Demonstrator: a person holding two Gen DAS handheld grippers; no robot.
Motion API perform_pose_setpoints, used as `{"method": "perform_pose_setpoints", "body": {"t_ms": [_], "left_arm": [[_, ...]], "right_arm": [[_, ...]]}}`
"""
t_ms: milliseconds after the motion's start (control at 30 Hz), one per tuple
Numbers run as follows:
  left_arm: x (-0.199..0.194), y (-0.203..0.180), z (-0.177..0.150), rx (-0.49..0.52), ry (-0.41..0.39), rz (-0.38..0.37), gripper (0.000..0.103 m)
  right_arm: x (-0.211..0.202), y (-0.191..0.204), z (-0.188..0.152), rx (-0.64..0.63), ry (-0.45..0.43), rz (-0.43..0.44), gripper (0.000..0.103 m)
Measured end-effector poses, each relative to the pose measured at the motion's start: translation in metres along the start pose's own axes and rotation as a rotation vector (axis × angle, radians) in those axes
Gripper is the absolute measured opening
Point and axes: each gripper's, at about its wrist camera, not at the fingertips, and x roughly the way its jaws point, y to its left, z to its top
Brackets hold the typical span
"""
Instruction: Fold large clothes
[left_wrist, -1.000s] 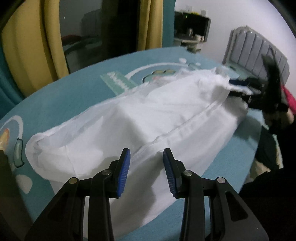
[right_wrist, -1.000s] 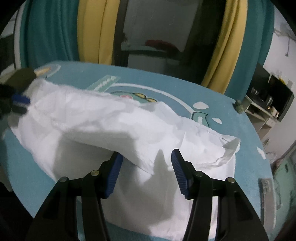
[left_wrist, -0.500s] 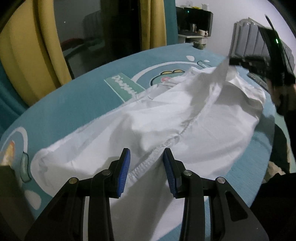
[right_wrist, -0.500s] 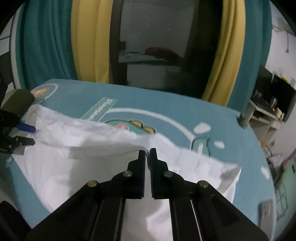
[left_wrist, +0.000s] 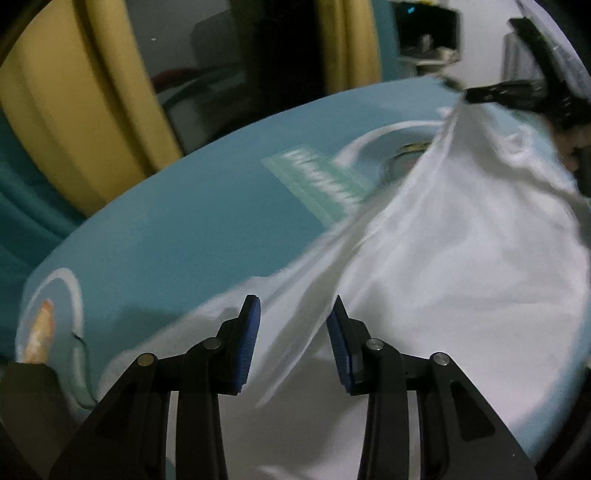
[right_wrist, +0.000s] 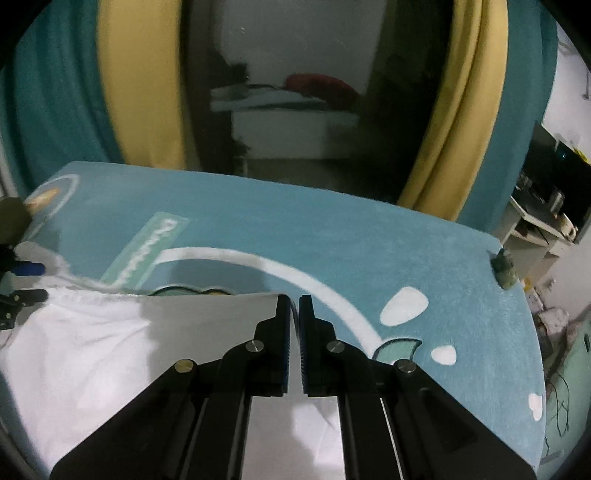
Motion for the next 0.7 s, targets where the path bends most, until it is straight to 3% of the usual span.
{"method": "perform_pose_setpoints", "body": {"t_ms": [100, 133, 167, 233, 333, 467, 700], "left_arm": [[0.012, 0.02, 0.007, -0.036, -0.009, 0.128, 0.039], [0.013, 0.027, 0.009, -0.058, -0.021, 0.151, 0.039], [0.013, 0.036, 0.011, -0.088, -0.033, 0.177, 0.039], [0.011, 0.056, 0.012, -0.164, -0.045, 0.214, 0.039], [0.002, 0.074, 0.009, -0.219, -0.05, 0.223, 0.039], [-0.026, 0.08, -0.007, -0.257, -0.075, 0.181, 0.039], [-0.044, 0.061, -0.066, -0.273, -0.006, 0.077, 0.046]], "right_arm": [[0.027, -0.01, 0.001, 0.035, 0.073, -0.034, 0.007], [0.031, -0.014, 0.0, 0.039, 0.08, -0.06, 0.017], [0.033, -0.018, -0.002, 0.036, 0.08, -0.093, 0.036], [0.032, -0.028, -0.005, 0.038, 0.078, -0.147, 0.062], [0.019, -0.05, -0.012, 0.086, 0.071, -0.179, 0.064], [-0.019, -0.076, -0.031, 0.147, 0.032, -0.237, 0.064], [-0.065, -0.096, -0.101, 0.28, 0.056, -0.181, 0.065]]}}
